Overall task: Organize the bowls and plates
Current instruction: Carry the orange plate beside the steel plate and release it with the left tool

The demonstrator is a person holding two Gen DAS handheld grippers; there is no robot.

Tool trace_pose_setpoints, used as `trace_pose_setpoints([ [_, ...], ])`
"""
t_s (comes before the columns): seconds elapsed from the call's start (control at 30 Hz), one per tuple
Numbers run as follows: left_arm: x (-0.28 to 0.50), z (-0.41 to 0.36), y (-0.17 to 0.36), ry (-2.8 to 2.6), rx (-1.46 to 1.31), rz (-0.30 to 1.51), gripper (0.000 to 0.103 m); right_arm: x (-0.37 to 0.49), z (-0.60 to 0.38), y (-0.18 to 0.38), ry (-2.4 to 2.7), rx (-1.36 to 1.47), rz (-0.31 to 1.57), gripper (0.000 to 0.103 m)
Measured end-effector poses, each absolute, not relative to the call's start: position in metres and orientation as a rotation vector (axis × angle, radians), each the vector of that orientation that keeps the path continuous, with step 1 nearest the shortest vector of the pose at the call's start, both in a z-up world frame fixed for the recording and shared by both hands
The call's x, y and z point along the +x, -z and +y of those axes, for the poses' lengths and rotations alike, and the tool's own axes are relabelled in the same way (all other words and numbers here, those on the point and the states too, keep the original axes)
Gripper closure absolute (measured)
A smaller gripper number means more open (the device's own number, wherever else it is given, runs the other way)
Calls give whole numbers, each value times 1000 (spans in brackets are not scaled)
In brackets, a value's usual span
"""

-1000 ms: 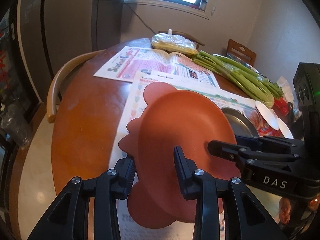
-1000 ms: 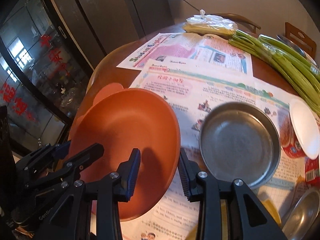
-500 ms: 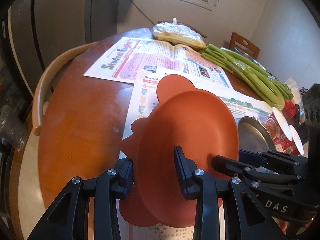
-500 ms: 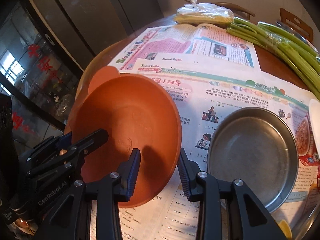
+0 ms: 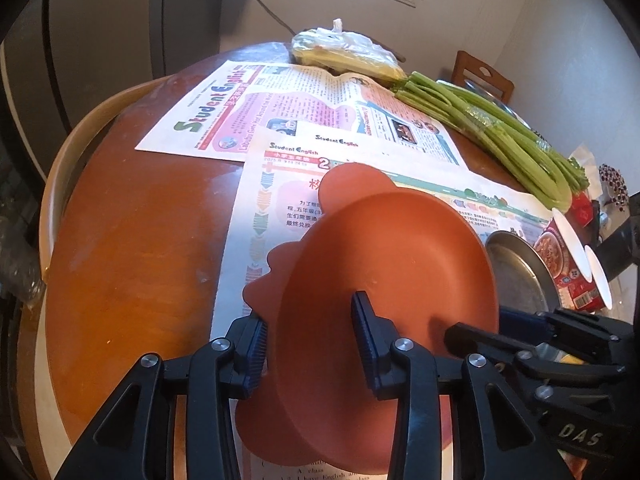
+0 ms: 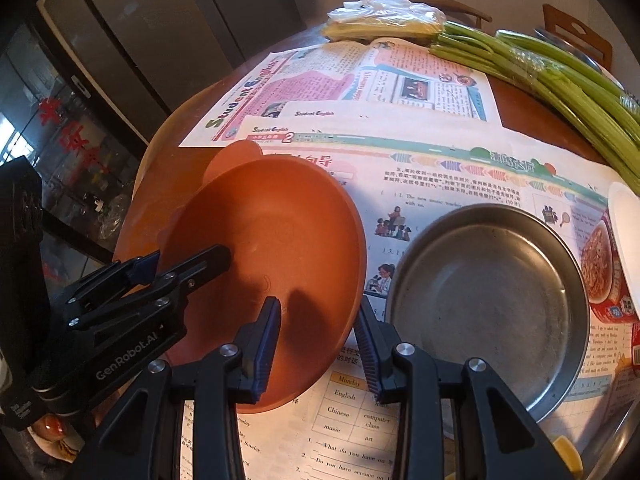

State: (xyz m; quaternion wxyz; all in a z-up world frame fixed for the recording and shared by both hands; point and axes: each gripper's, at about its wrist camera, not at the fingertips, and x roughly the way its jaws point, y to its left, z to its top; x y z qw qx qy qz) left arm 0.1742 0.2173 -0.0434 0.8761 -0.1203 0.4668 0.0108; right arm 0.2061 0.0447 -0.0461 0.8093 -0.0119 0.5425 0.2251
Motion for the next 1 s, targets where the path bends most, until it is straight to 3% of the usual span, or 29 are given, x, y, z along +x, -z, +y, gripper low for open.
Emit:
trace_pose_setpoints([
  [0.33,168,226,43,-75,-231,954,52,199,24,31,-465,35,1092,65],
  [0.4,164,230,38,-102,-230,945,42,195,20,25,-462,29,1062,65],
  [1.0,100,205,-44,-93,-231,745,39,138,-47,-48,-405,51,824,60],
])
